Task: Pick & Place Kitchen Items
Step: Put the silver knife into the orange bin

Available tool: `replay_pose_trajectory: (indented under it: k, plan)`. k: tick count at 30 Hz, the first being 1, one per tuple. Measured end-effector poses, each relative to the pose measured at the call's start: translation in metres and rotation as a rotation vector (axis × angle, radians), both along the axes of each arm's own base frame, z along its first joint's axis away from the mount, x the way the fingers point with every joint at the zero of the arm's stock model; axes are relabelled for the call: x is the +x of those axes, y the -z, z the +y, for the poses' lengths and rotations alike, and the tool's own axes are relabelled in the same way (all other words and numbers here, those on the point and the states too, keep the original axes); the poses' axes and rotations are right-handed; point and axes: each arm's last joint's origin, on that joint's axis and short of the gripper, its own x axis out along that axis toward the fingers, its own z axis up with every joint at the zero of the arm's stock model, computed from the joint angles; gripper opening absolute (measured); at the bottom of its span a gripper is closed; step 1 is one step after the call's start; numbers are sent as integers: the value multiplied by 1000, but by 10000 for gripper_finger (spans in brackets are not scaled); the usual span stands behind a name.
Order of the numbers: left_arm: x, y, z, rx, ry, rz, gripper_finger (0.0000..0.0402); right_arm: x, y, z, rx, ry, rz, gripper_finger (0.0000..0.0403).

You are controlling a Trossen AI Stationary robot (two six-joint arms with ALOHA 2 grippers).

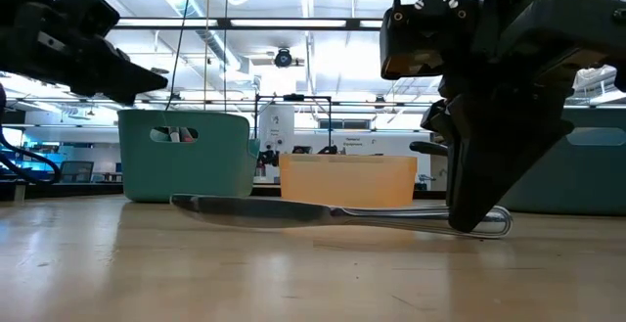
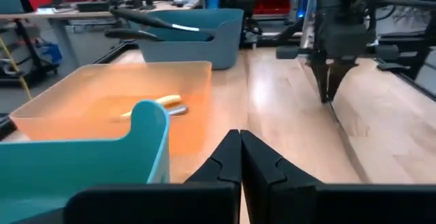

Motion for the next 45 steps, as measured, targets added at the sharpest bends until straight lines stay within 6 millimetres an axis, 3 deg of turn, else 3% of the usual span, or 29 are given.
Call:
replay_pose_trajectory:
  k: [14, 21, 27, 33, 36, 41, 45]
  plan:
    - [1, -1, 0, -28, 75, -6, 25, 4, -9, 3, -11, -83, -82, 19]
    - [1, -1, 0, -32, 82, -5, 20, 0, -41, 0, -16, -114, -180, 19]
    - [1, 0, 0, -36, 80, -6, 16, -12, -86, -7, -11, -153, -303, 19]
    - [1, 0, 0, -36, 77, -6, 17, -37, -150, -24, -60, -162, -514, 19]
    - [1, 0, 0, -36, 76, -6, 16, -55, -171, -34, -96, -158, -604, 19]
    - [1, 0, 0, -37, 76, -5, 18, -95, -184, -57, -102, -121, -808, 19]
    - [1, 0, 0, -38, 75, -5, 16, -131, -177, -77, -91, -84, -921, 19]
